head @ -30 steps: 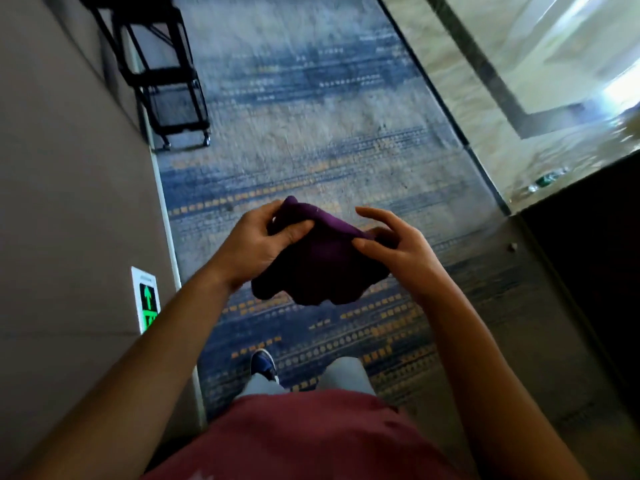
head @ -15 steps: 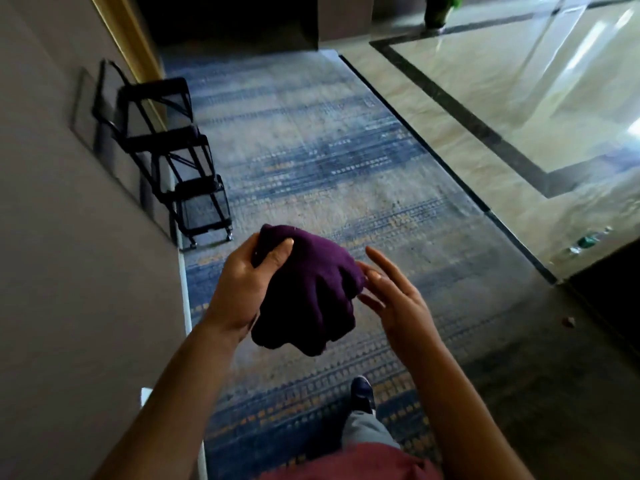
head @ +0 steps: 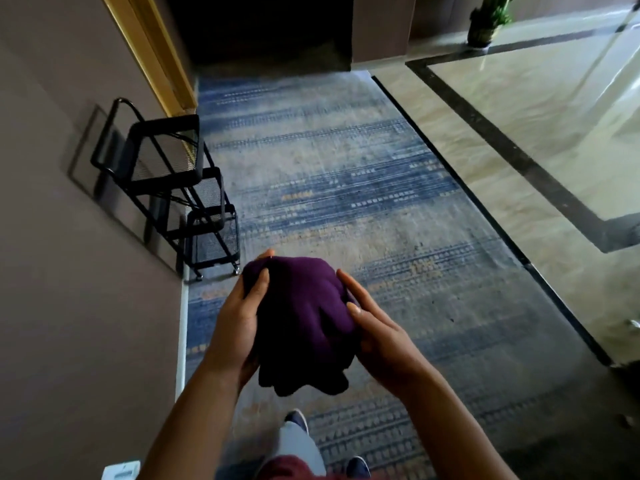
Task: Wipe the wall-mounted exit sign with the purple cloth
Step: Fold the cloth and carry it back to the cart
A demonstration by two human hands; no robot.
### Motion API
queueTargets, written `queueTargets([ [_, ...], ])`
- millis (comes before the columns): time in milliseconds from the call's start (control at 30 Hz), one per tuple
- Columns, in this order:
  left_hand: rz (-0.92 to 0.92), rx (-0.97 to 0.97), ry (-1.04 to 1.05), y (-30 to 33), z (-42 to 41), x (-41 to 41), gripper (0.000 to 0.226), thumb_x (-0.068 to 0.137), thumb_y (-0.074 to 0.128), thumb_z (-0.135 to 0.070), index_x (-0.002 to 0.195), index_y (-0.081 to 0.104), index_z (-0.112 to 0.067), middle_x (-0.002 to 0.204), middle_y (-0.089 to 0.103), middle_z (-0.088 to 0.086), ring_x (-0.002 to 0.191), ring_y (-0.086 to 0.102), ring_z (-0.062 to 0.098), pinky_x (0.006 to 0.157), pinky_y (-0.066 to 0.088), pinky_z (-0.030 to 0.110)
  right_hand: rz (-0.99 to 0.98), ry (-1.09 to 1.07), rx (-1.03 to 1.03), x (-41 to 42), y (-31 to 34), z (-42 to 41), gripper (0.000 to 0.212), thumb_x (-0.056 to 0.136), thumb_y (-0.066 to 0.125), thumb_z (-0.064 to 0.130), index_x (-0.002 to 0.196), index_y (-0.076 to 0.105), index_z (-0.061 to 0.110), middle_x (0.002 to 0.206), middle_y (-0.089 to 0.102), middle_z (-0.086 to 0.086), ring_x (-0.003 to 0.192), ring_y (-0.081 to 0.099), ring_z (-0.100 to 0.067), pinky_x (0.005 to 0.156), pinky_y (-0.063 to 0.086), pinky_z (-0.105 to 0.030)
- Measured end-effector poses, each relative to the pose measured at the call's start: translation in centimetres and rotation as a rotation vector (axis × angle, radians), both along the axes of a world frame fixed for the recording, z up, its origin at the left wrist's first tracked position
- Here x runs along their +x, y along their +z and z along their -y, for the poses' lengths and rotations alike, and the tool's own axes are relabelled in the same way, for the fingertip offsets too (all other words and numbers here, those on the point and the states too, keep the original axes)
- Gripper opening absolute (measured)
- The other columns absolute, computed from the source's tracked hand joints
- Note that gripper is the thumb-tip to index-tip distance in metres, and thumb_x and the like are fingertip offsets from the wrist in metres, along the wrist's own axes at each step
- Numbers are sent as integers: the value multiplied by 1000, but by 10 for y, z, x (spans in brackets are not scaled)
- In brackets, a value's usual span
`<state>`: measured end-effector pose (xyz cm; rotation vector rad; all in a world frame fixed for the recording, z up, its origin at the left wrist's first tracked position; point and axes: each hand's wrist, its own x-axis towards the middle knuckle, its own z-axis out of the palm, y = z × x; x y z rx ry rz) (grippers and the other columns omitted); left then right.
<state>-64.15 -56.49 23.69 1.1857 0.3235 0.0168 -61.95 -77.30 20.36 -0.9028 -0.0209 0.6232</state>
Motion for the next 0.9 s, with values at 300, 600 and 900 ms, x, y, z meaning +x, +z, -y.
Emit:
queueTargets([
  [300,-69,14,-77,-24,-39,154,38,97,59,-39,133,66,-34,134,71,-5,125,66,11,95,56,28,-109,-88,88,161,-21,-43,45,96,61,17,140,63,30,150,57,-4,139,53,-23,110,48,-40],
  [600,-27,245,-9,-14,-127,330,47,102,58,-39,144,45,-56,142,56,-23,131,52,-2,102,44,22,150,-90,-162,343,19,-115,46,94,54,4,139,61,11,140,65,-10,134,58,-24,110,47,-32],
  [900,-46,35,148,-53,-188,447,78,81,79,-31,149,44,-46,132,72,-8,125,66,13,93,57,21,64,2,-150,516,-6,-181,44,92,61,7,133,68,19,138,66,-11,130,61,-27,102,53,-33],
])
